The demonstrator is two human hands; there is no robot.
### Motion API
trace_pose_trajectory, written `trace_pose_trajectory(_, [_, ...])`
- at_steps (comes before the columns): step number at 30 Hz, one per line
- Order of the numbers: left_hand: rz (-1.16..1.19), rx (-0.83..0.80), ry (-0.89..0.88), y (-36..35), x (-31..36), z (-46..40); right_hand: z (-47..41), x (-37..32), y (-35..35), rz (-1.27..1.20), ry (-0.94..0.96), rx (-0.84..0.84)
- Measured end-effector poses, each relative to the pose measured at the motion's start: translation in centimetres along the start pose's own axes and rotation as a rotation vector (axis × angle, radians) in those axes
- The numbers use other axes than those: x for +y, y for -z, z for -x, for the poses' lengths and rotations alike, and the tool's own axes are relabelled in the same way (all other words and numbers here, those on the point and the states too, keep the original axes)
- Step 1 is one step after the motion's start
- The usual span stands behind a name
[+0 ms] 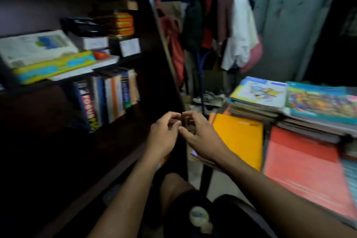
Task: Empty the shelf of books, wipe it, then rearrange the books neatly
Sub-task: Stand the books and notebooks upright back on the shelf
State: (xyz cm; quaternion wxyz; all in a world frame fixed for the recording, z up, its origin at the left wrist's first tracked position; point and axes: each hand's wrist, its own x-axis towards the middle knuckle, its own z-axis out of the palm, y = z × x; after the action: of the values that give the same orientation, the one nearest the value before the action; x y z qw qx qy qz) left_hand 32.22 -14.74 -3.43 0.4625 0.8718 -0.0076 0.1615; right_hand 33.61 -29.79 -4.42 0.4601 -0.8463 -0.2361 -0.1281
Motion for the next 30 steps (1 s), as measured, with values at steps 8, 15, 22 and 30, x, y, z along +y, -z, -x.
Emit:
trace_pose_trajectory(8, [-0.315, -0.459, 0.064, -10.2, 2.8, 1.2, 6.6, 8.3, 11.8, 0.818, -0.398, -0.365])
trace_pose_trajectory(15, [-0.719, -0.438, -0.001, -12.8, 2.6, 2.2, 8.9, 10.6, 12.1, 0.703, -0.318, -0.426])
trace_pose_trajectory(22, [-0.496, -0.48, -0.487, -19.3, 10.5, 6.5, 14.4, 10.8, 20.5, 0.65, -0.295, -0.24])
trace_pose_trajectory(30, [-0.647, -0.808, -0.85, -28.1, 19.2, 13.6, 29.3, 16.1, 30.8, 0.776, -1.03, 0.078])
